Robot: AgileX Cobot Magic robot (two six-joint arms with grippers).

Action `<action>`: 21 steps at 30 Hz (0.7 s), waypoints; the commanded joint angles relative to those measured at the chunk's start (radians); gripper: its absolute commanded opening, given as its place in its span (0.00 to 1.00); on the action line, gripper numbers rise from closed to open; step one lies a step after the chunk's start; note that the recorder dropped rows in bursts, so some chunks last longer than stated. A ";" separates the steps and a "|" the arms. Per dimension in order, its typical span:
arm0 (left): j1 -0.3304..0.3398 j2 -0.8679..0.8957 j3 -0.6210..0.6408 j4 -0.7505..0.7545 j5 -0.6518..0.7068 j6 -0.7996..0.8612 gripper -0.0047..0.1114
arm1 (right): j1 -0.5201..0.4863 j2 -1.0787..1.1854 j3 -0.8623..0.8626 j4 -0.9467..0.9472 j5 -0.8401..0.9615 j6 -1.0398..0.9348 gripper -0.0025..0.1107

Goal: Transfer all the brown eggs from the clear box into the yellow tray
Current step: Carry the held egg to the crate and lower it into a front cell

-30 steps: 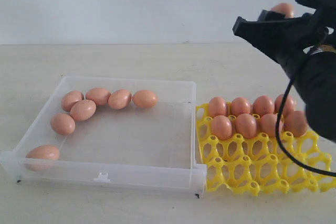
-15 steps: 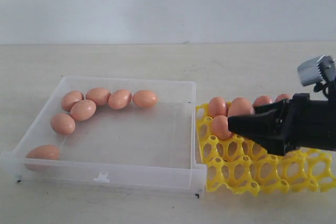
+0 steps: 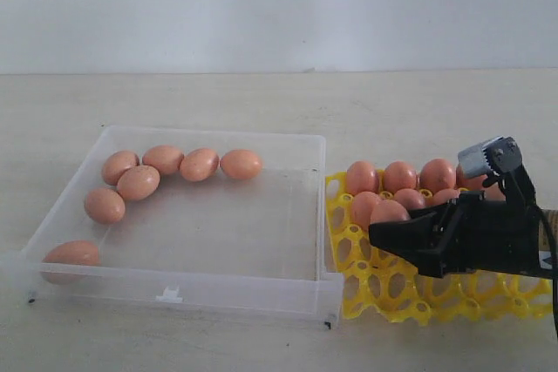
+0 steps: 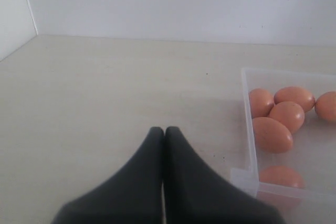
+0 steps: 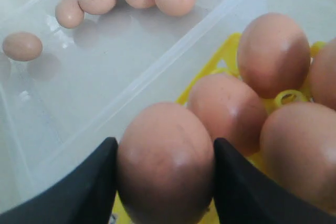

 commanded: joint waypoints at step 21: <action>0.000 -0.001 0.003 0.004 -0.003 0.000 0.00 | 0.114 0.004 0.000 0.170 0.100 -0.215 0.04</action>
